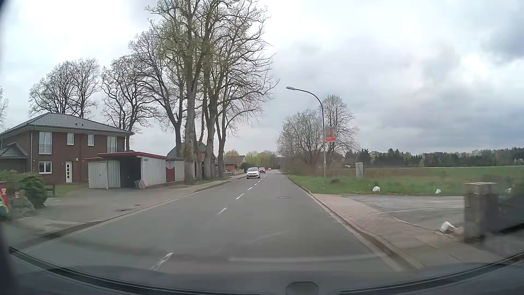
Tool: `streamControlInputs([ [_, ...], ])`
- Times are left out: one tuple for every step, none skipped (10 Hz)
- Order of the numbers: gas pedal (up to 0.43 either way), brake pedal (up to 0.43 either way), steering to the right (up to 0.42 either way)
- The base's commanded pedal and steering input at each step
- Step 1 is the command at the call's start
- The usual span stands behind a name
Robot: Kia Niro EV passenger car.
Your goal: Follow the waypoints while adhering to traffic rules and regulations
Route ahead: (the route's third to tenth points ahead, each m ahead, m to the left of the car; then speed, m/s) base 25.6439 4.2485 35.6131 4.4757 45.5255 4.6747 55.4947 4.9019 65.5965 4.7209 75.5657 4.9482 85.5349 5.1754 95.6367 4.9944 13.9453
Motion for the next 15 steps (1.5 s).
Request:
streamControlInputs([
  [0.157,0.0,-0.001],
  [0.157,0.006,-0.005],
  [0.157,0.006,-0.006],
  [0.15,0.0,-0.006],
  [0.15,0.0,-0.006],
  [0.138,0.0,-0.005],
  [0.13,0.0,-0.004],
  [0.13,0.0,-0.003],
  [0.13,0.0,-0.003],
  [0.13,0.0,-0.002],
  [0.13,0.0,-0.002],
  [0.138,0.0,-0.001],
  [0.138,0.0,-0.001],
  [0.138,0.0,-0.001],
  [0.15,0.0,-0.001],
])
